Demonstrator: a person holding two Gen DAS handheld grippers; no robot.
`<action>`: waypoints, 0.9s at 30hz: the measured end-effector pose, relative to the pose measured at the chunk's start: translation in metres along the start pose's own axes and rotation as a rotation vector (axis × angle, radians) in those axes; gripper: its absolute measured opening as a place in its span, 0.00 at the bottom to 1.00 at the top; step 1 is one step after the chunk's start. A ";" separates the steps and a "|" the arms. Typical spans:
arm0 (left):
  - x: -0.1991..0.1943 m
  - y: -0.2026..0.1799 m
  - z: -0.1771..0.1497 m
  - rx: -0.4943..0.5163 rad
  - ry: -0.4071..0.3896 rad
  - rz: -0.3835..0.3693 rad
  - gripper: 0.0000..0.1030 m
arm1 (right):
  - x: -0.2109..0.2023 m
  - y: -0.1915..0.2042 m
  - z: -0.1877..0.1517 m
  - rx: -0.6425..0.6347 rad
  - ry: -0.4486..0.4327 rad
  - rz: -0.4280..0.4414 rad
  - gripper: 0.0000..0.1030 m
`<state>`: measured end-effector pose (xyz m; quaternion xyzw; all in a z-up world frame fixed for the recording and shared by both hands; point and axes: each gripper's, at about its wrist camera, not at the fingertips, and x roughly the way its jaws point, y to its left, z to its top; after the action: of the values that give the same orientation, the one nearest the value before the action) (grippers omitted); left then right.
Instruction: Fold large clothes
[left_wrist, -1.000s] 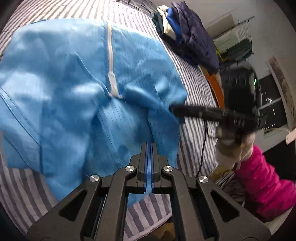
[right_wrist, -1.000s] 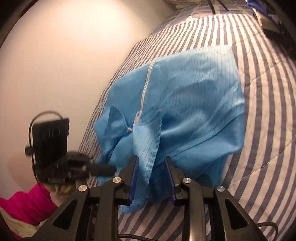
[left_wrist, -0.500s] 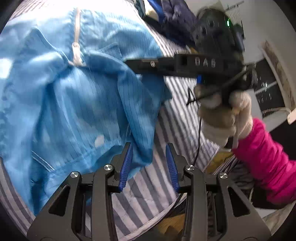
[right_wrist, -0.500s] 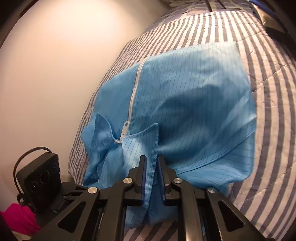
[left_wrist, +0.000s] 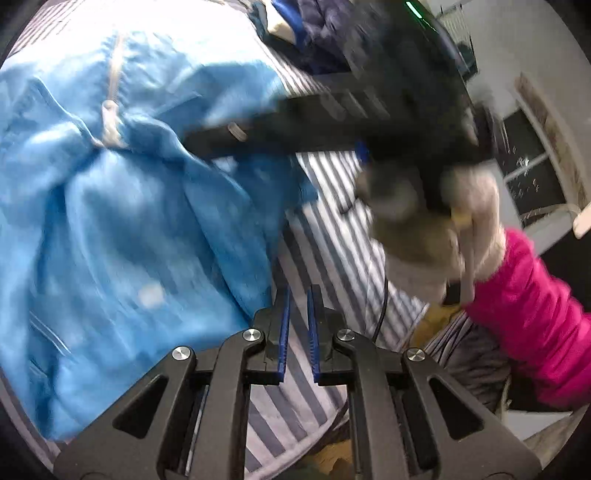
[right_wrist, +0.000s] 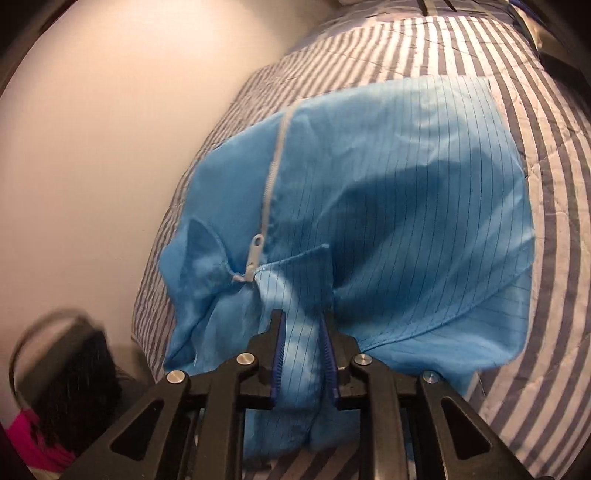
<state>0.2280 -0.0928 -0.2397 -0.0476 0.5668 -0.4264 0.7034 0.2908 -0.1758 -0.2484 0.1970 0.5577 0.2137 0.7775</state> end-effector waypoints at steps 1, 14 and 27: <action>-0.001 -0.002 -0.003 0.010 0.005 0.024 0.07 | -0.001 0.001 0.001 -0.007 -0.008 -0.008 0.20; -0.113 0.092 0.023 -0.164 -0.251 0.314 0.07 | -0.036 -0.002 0.002 -0.024 -0.168 -0.184 0.30; -0.136 0.120 0.058 -0.136 -0.207 0.366 0.07 | -0.075 0.016 0.011 -0.126 -0.232 -0.172 0.28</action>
<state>0.3427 0.0481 -0.1825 -0.0349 0.5181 -0.2450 0.8187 0.2781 -0.2043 -0.1779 0.1228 0.4647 0.1566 0.8628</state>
